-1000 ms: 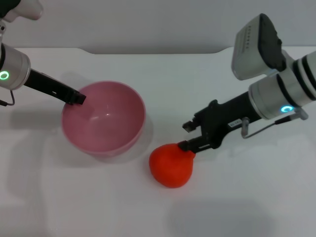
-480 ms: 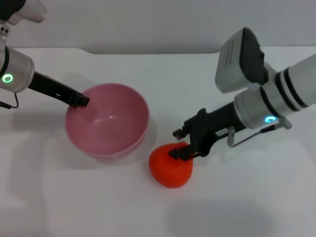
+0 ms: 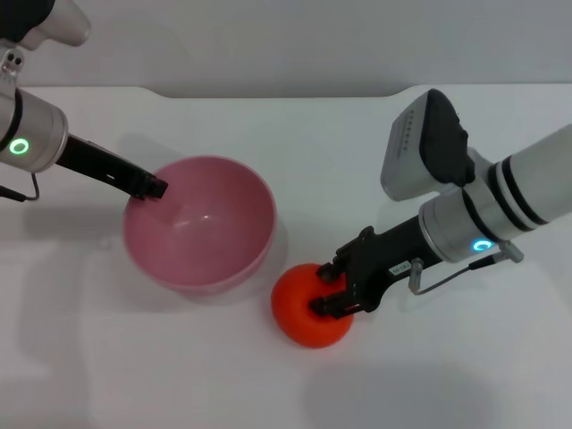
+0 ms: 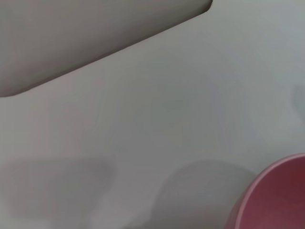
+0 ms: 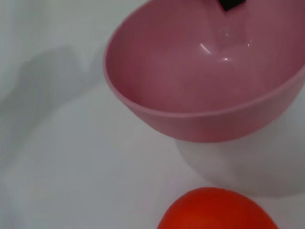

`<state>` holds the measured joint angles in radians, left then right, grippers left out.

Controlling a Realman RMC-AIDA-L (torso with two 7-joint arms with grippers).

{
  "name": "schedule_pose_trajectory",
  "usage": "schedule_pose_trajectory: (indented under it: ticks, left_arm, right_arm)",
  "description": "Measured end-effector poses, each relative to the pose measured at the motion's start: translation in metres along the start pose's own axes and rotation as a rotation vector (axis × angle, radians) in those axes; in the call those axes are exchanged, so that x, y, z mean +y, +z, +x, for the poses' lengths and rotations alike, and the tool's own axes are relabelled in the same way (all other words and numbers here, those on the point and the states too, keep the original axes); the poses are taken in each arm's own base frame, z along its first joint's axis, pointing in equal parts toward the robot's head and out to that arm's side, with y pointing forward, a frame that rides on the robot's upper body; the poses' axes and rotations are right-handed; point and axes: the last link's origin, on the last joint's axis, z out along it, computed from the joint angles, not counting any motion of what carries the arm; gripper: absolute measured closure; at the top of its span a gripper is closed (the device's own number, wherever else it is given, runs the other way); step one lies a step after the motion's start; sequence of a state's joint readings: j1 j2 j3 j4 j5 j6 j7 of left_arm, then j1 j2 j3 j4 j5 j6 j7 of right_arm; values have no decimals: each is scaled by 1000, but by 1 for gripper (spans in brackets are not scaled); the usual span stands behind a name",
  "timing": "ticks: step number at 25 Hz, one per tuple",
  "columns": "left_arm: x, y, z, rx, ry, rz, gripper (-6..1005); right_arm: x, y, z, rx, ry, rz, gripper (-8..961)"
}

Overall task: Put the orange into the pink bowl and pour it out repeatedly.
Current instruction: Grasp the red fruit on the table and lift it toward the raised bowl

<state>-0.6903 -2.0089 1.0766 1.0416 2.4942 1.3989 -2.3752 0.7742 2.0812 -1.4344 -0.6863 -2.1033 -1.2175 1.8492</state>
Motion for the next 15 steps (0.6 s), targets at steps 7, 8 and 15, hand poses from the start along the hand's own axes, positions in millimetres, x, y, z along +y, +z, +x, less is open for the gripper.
schedule_pose_trajectory:
  ticks: [7,8,15]
  left_arm:
    - [3,2,2,1,11,-8,862]
    - [4,2,2,2,12,-9,862]
    - [3,2,1,2,10,-8,860]
  right_arm:
    - [-2,3,3,-7,8,28,574]
    - [-2,3,3,-8,8,28,584]
    - [-2,2,2,-11,3,28,795]
